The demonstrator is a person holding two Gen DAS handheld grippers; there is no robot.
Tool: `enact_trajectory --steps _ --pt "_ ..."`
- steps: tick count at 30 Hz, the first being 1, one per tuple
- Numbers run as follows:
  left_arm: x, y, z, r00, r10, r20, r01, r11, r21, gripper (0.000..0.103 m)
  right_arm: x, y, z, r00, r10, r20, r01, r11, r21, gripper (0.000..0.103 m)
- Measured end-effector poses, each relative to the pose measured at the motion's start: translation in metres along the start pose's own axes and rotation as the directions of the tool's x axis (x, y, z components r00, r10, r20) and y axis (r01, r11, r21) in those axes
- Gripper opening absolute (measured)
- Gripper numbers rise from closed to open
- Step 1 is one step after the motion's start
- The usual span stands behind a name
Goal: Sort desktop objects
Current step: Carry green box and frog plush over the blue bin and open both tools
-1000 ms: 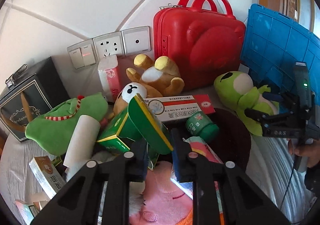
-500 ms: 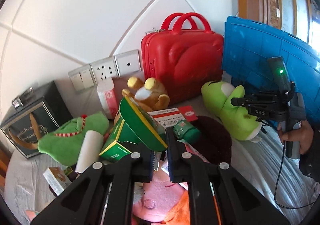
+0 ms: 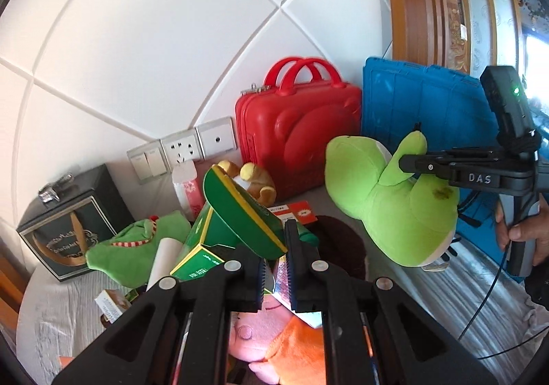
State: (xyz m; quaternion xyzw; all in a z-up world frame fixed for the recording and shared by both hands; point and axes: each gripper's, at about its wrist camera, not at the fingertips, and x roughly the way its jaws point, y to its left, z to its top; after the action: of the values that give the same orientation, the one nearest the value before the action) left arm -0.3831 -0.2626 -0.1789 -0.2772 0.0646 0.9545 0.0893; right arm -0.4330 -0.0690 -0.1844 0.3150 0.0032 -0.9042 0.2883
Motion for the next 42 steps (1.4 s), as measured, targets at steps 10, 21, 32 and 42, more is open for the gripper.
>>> enact_trajectory --steps 10,21,32,42 --pt "-0.086 -0.041 0.027 0.996 -0.035 0.078 0.029 0.997 0.075 0.010 -0.093 0.043 0.020 0.994 0.054 0.090 -0.053 0.998 -0.019 0.015" --pt "-0.176 -0.158 0.109 0.929 -0.265 0.259 0.212 0.953 0.214 0.010 -0.305 0.045 0.031 0.943 -0.063 0.326 0.057 0.998 0.027 0.015" --pt "-0.147 -0.327 0.216 0.846 -0.456 0.277 0.388 0.882 0.268 0.010 -0.432 -0.070 0.056 0.860 -0.296 0.415 0.294 0.953 0.070 0.015" --pt "-0.069 -0.419 0.284 0.900 -0.408 0.151 0.379 0.905 0.192 0.017 -0.415 -0.224 0.059 0.882 -0.404 0.242 0.355 0.908 0.224 0.024"
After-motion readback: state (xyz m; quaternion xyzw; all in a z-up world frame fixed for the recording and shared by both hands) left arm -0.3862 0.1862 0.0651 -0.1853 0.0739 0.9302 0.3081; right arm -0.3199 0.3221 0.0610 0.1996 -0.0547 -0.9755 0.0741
